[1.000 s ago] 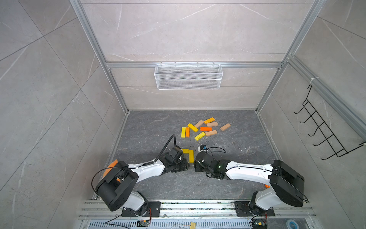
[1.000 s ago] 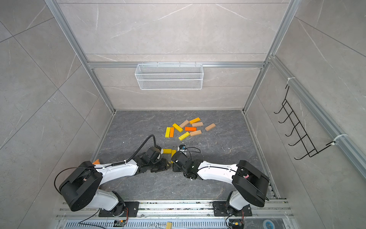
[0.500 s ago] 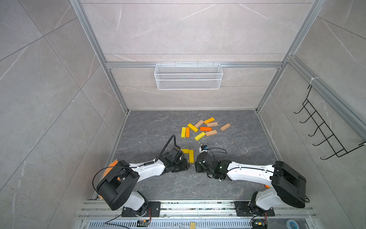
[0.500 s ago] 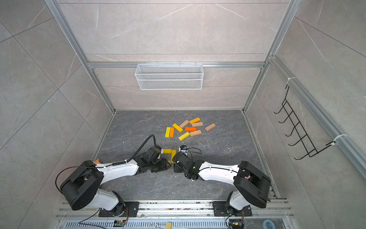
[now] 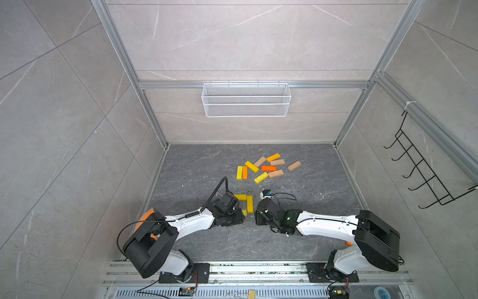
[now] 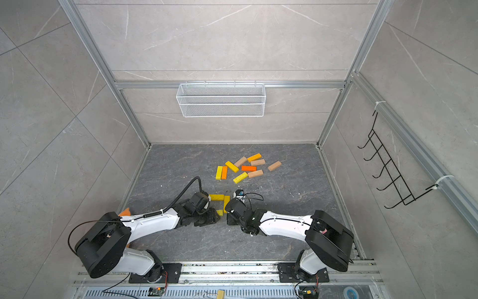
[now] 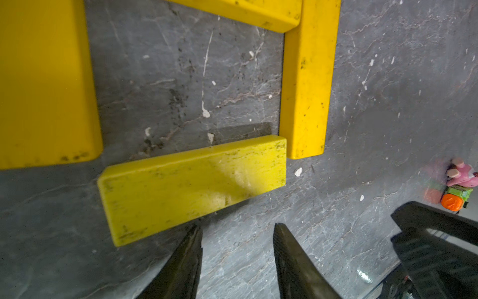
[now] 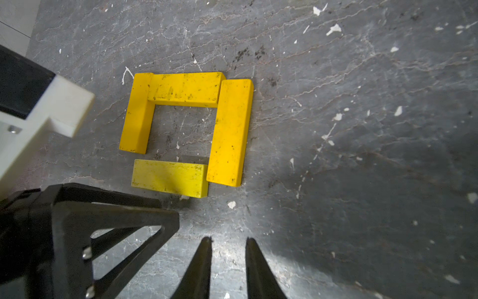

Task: Assemble the number 8 with building blocks
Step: Assemble the building block at the center of the board.

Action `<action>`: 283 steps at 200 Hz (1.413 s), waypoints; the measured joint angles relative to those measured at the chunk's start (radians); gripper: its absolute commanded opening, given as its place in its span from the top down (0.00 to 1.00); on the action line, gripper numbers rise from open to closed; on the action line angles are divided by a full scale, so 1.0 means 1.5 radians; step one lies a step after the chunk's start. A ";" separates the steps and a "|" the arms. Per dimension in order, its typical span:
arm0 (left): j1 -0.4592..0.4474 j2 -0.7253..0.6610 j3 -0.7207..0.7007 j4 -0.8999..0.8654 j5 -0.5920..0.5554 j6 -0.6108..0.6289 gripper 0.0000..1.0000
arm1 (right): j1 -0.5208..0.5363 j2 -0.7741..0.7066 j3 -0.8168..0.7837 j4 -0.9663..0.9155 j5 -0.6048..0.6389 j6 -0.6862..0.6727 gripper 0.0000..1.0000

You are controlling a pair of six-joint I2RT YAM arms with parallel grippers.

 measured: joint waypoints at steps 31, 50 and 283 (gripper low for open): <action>0.001 0.002 0.006 -0.007 -0.010 0.002 0.52 | 0.000 -0.005 0.000 0.000 0.001 0.000 0.73; 0.002 0.002 0.008 -0.011 -0.012 0.005 0.52 | 0.000 -0.005 0.000 0.000 0.002 0.000 0.74; 0.009 -0.083 0.035 -0.106 -0.027 0.042 0.52 | 0.000 -0.032 -0.009 -0.010 0.012 -0.003 0.73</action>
